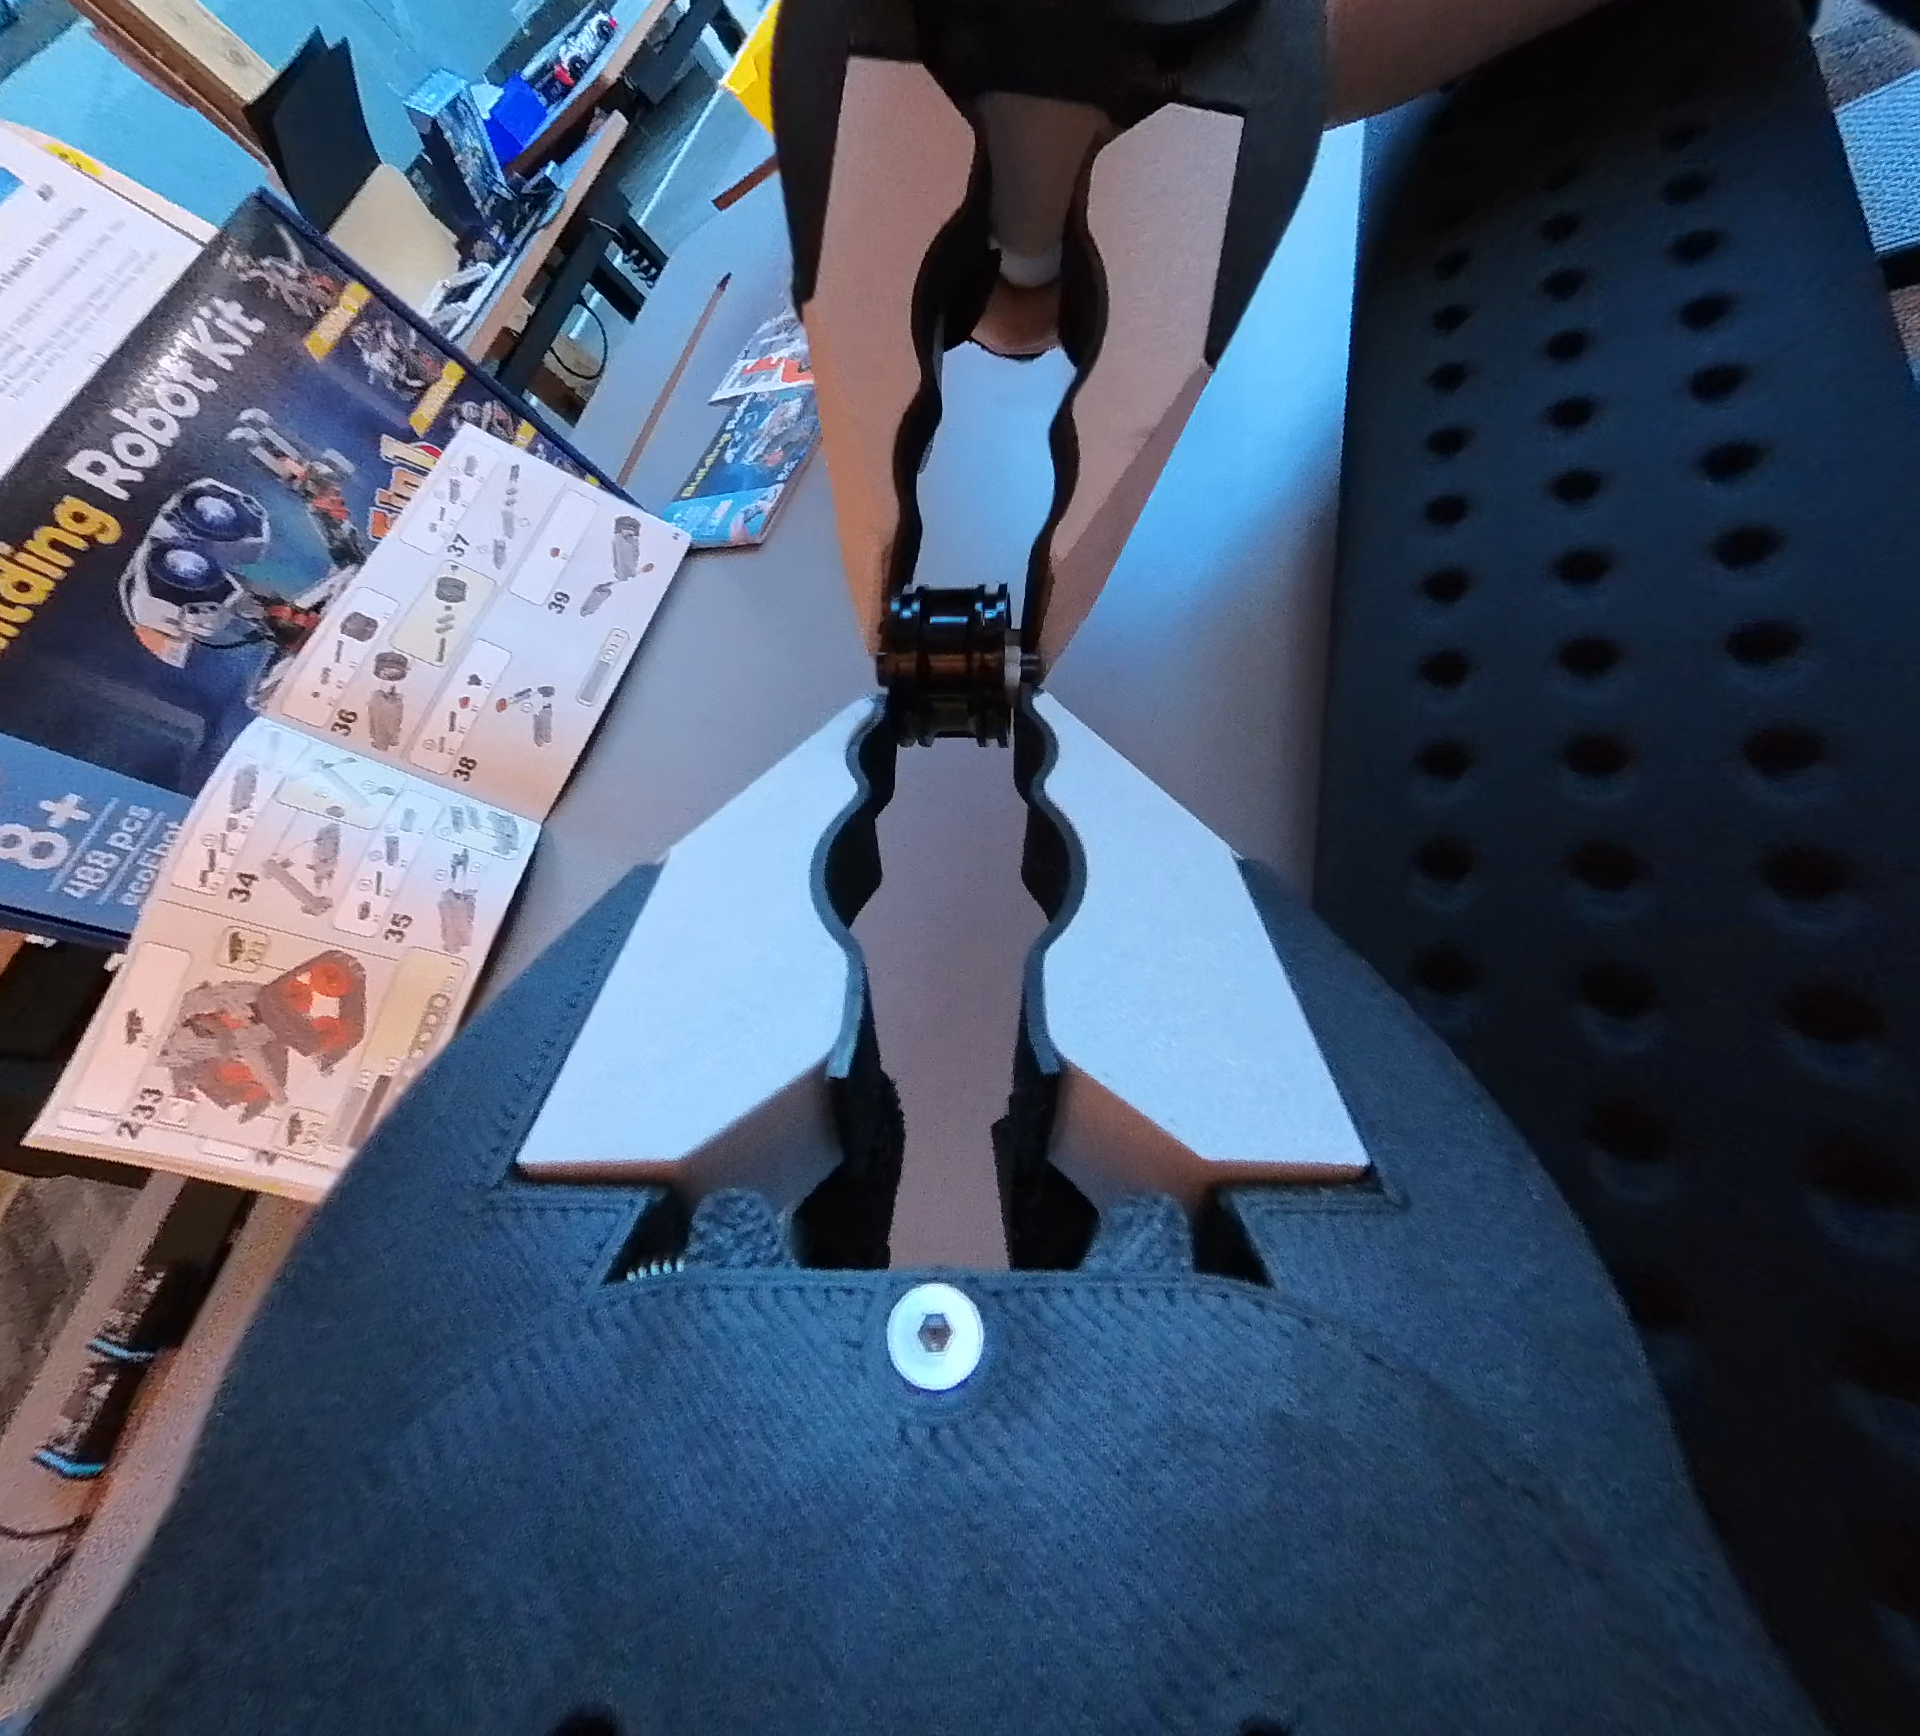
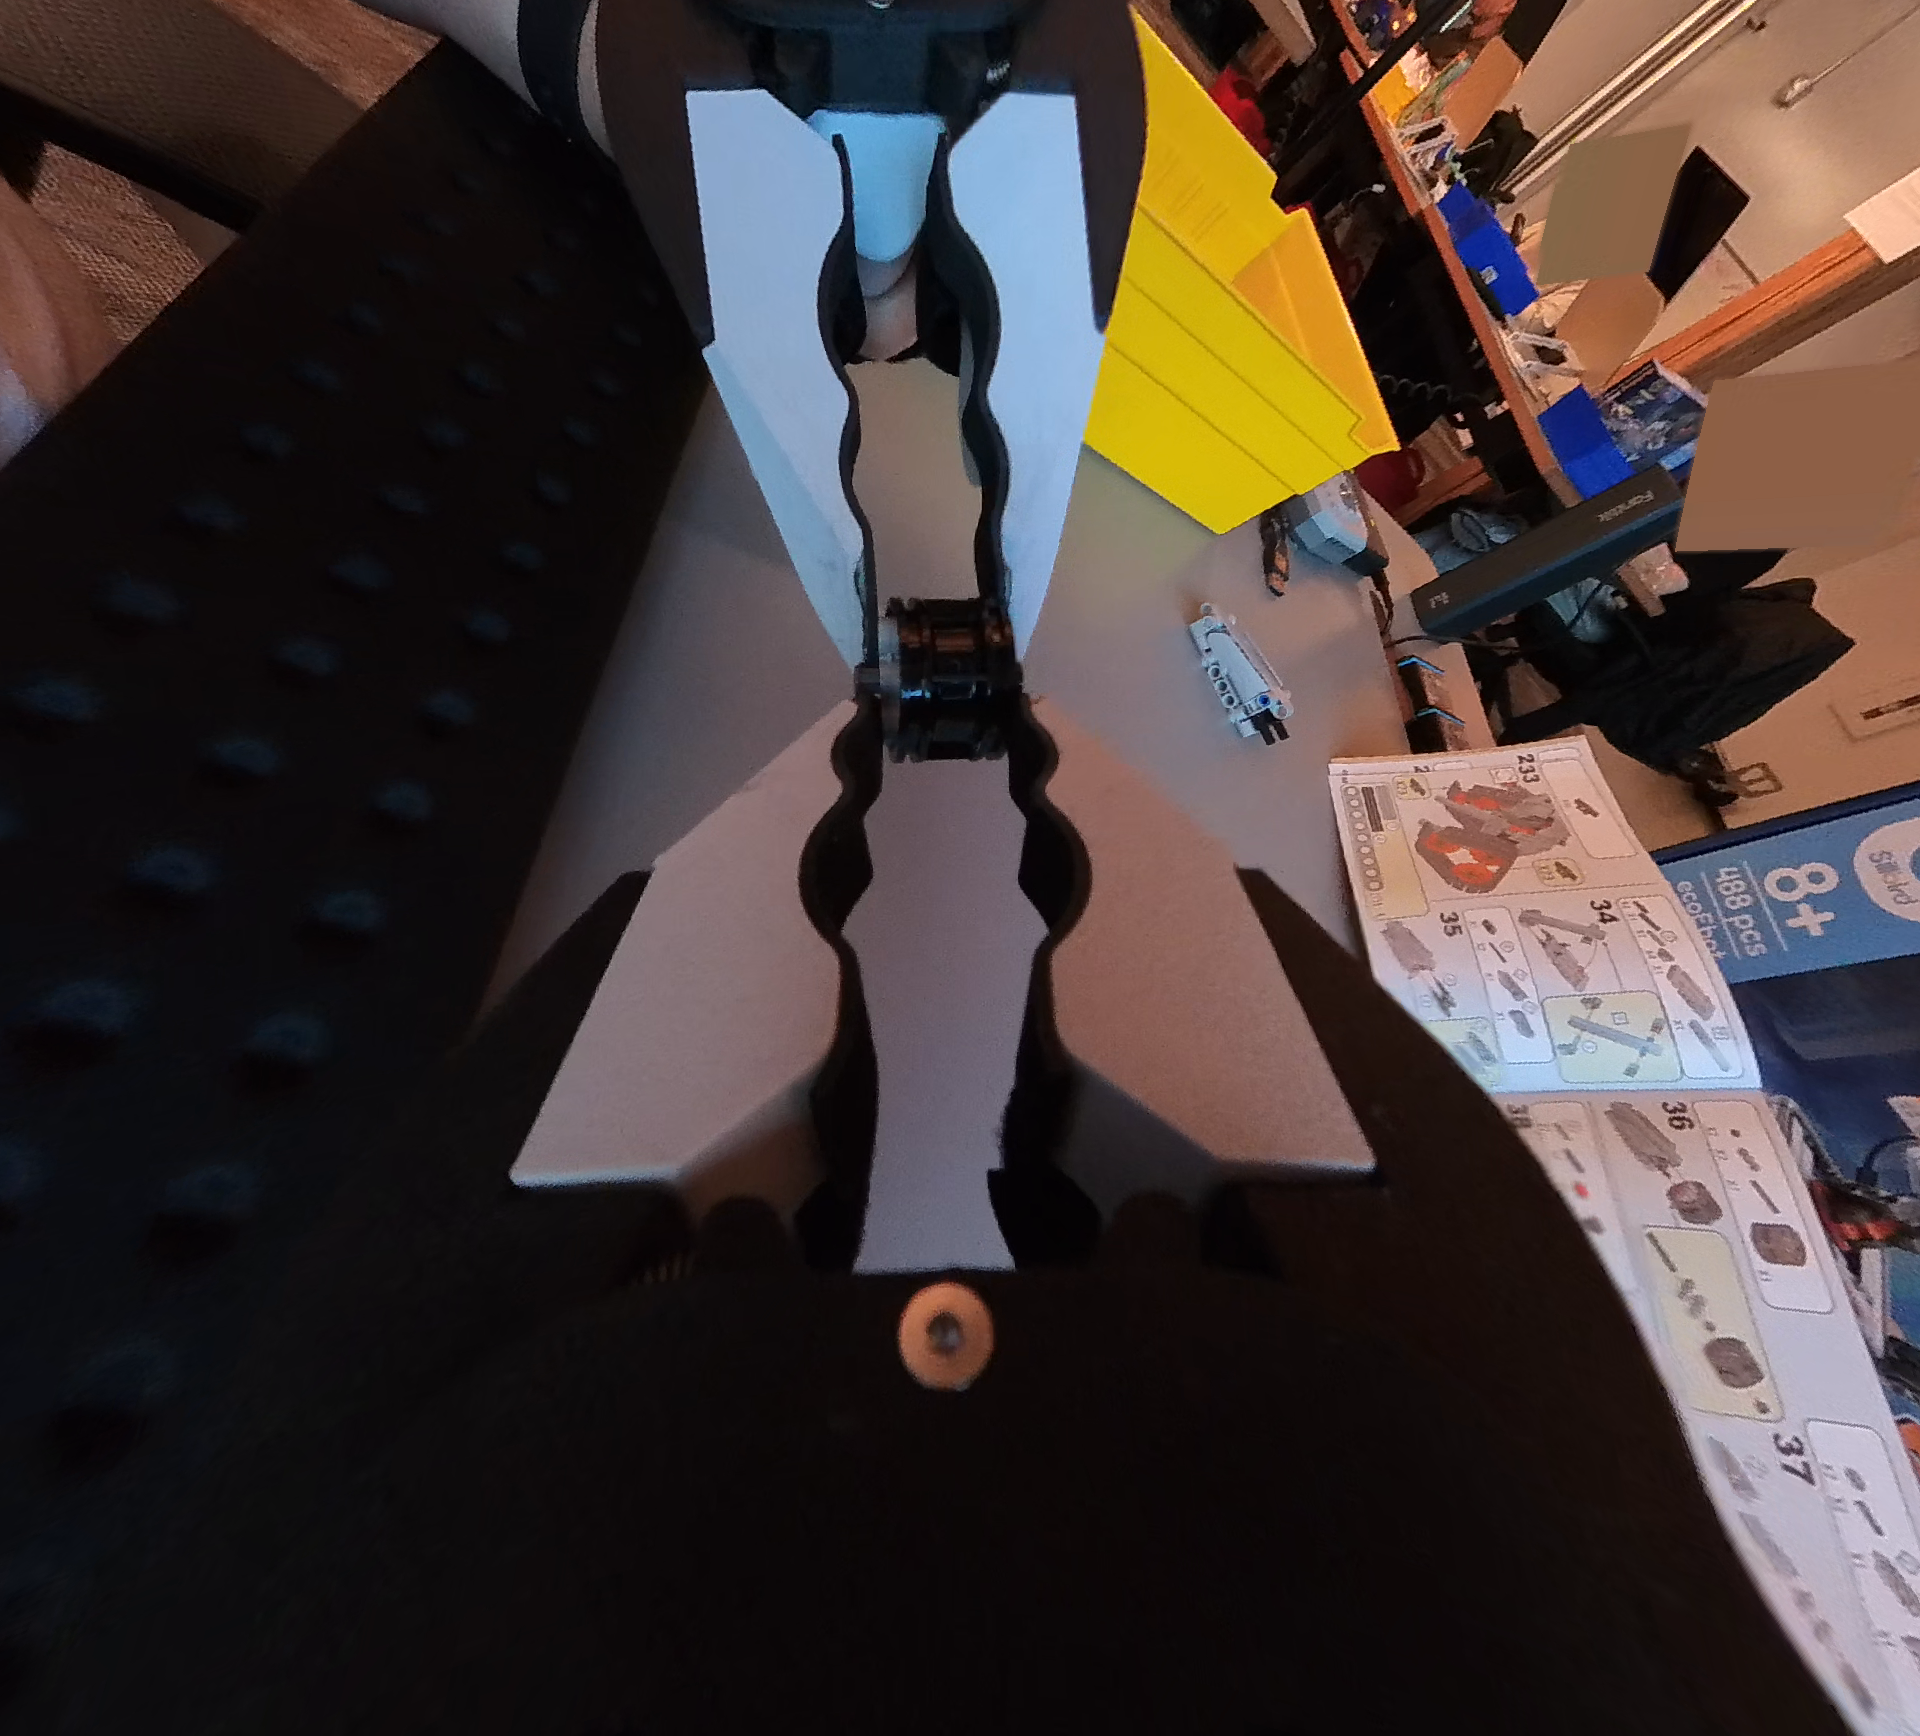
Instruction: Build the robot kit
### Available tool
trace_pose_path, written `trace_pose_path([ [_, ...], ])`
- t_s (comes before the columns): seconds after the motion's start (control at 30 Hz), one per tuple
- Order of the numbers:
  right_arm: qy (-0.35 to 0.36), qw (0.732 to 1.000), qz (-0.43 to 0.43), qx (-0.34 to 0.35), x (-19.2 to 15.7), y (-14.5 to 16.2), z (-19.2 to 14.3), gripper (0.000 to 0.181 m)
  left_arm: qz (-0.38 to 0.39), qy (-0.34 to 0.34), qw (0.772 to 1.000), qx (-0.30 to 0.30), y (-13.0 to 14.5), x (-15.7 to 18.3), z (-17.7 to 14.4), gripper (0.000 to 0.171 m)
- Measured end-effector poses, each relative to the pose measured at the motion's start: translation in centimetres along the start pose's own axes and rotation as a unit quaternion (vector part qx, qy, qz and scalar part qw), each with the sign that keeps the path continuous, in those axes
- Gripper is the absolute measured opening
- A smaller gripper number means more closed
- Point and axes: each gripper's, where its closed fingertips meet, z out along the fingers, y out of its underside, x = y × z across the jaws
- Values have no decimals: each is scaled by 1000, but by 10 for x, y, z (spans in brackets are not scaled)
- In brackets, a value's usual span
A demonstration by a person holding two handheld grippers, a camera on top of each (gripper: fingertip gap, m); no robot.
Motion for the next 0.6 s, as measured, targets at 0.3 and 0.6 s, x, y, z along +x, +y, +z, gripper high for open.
trace_pose_path([
  [0.3, -45, 990, 129, 37, 3, 3, 3, 24, -115, 57, 992, 18, 4, -3, 2, 21],
  [0.6, -70, 981, 174, 45, 0, 5, 6, 31, -150, 75, 986, 17, 8, -3, 3, 21],
])
